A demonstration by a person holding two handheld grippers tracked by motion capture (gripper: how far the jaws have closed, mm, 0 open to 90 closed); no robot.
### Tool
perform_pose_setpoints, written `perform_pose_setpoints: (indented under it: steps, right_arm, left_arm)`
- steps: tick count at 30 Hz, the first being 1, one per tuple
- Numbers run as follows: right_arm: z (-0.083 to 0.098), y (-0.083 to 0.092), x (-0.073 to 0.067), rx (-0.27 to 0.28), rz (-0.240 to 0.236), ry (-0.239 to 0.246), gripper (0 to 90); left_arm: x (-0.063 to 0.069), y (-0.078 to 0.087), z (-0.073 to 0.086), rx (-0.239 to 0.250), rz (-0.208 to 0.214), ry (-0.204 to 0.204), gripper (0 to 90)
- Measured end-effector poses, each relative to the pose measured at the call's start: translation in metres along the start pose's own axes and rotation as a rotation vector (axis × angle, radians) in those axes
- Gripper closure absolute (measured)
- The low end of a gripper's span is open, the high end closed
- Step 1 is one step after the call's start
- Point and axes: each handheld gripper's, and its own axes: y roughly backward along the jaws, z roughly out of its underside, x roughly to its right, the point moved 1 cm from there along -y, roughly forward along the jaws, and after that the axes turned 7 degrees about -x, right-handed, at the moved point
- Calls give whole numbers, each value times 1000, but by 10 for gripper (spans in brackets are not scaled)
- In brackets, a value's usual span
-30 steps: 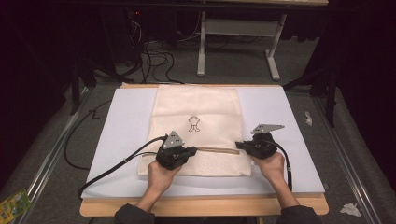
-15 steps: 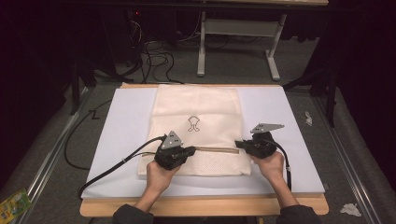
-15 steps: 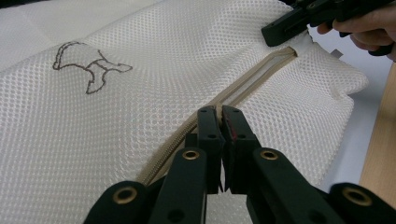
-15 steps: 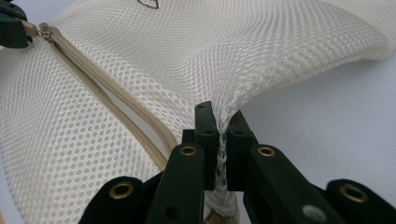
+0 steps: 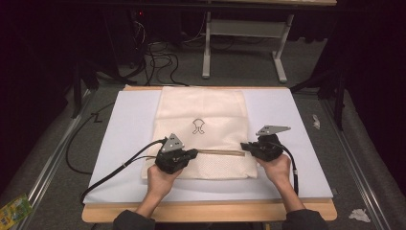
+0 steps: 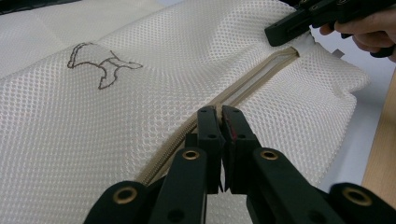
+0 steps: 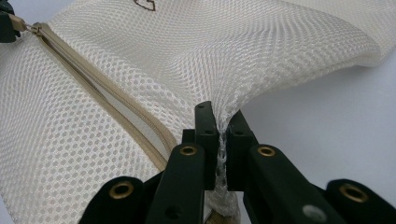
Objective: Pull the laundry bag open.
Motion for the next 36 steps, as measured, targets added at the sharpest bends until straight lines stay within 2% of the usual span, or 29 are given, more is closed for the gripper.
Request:
perform_pose_setpoints:
  steps: [18, 20, 23, 29, 36]
  right_arm:
    - [4, -2, 4, 5, -6, -12, 882]
    - [4, -2, 4, 4, 3, -8, 882]
    - [5, -1, 6, 5, 1, -20, 882]
    - [5, -2, 5, 2, 0, -23, 881]
    - [5, -1, 6, 4, 7, -20, 882]
  left_arm:
    - [-1, -1, 1, -1, 1, 4, 873]
    - [-2, 2, 2, -2, -13, 0, 873]
    - [-5, 3, 5, -4, -7, 14, 873]
    - [-6, 4, 6, 6, -7, 15, 873]
    - [-10, 10, 9, 13, -22, 32, 873]
